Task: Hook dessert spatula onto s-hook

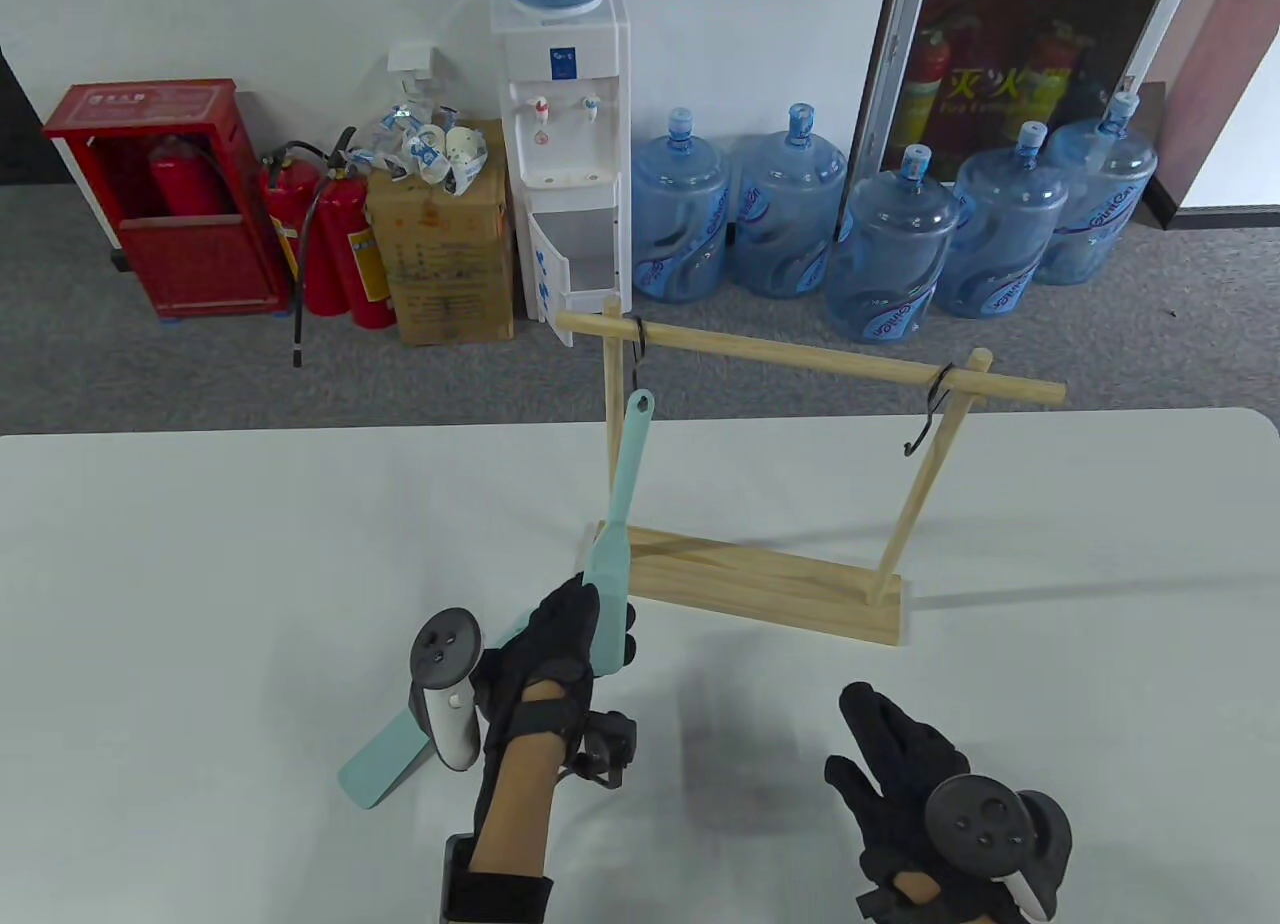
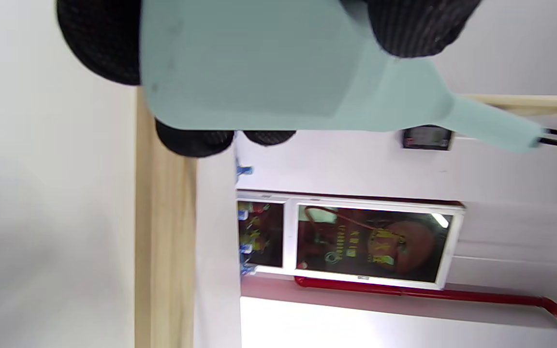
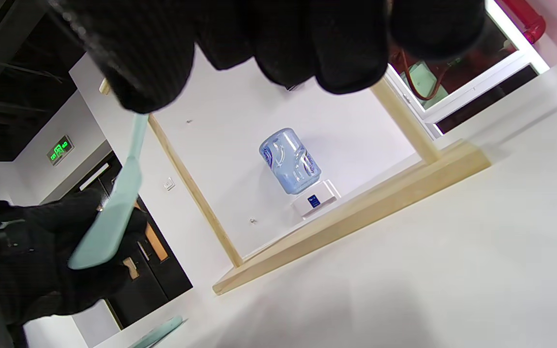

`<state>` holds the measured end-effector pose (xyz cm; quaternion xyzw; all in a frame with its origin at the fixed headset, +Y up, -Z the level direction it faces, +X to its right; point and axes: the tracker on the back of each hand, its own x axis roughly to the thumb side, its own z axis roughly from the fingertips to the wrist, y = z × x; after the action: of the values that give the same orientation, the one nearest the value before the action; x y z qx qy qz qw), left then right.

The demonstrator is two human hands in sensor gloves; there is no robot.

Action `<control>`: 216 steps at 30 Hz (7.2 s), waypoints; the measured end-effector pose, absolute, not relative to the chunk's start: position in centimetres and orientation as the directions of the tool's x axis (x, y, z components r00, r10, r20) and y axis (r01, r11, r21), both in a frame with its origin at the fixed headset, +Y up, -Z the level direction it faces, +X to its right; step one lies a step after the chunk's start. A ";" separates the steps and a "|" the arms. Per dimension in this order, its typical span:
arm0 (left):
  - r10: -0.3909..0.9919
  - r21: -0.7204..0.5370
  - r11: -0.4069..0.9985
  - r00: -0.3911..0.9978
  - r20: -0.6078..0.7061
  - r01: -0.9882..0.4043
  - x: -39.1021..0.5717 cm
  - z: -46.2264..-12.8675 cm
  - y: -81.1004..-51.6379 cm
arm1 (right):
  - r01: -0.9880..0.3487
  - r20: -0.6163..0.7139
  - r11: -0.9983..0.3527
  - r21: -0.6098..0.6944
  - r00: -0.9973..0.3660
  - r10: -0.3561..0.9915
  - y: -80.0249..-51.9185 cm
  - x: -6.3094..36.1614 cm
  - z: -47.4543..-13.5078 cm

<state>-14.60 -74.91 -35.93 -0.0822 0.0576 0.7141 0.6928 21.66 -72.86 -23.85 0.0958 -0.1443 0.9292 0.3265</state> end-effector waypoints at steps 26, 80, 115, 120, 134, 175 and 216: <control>0.970 -0.001 -0.015 -0.014 -0.244 -1.000 -16.5 -35.1 -76.2 | -0.634 0.274 -0.753 -0.176 -0.766 0.581 -72.9 21.5 -23.9; 0.341 -0.101 0.919 0.897 -0.282 -0.382 -26.5 -30.6 -76.5 | -0.605 0.236 -0.788 -0.115 -0.787 0.570 -73.7 21.2 -24.3; 0.835 -0.119 0.471 0.398 0.381 -0.874 -15.0 -28.3 -74.1 | -0.892 0.302 -0.446 0.070 -0.408 0.862 -74.2 17.5 -24.6; 0.845 -0.223 0.456 0.341 0.412 -0.861 -12.3 -27.9 -73.9 | -0.917 0.297 -0.376 0.132 -0.325 0.898 -74.3 16.8 -24.6; 0.877 -0.364 0.425 0.279 0.391 -0.829 -9.5 -27.6 -74.2 | -0.959 0.274 -0.221 0.176 -0.168 0.947 -73.7 15.1 -25.4; 0.013 0.248 0.961 0.915 0.404 -0.123 -14.2 -26.1 -72.6 | -0.940 0.100 -0.209 -0.270 -0.243 0.965 -65.1 22.3 -33.8; 0.167 0.112 0.973 0.946 0.278 -0.204 -17.7 -27.9 -73.9 | -0.681 0.058 -0.576 -0.453 -0.667 0.743 -66.9 23.7 -30.2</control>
<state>-17.70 -73.91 -27.89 0.0697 -0.1347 0.0942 0.9839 23.73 -66.90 -30.20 -0.0695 -0.2244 0.8848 0.4024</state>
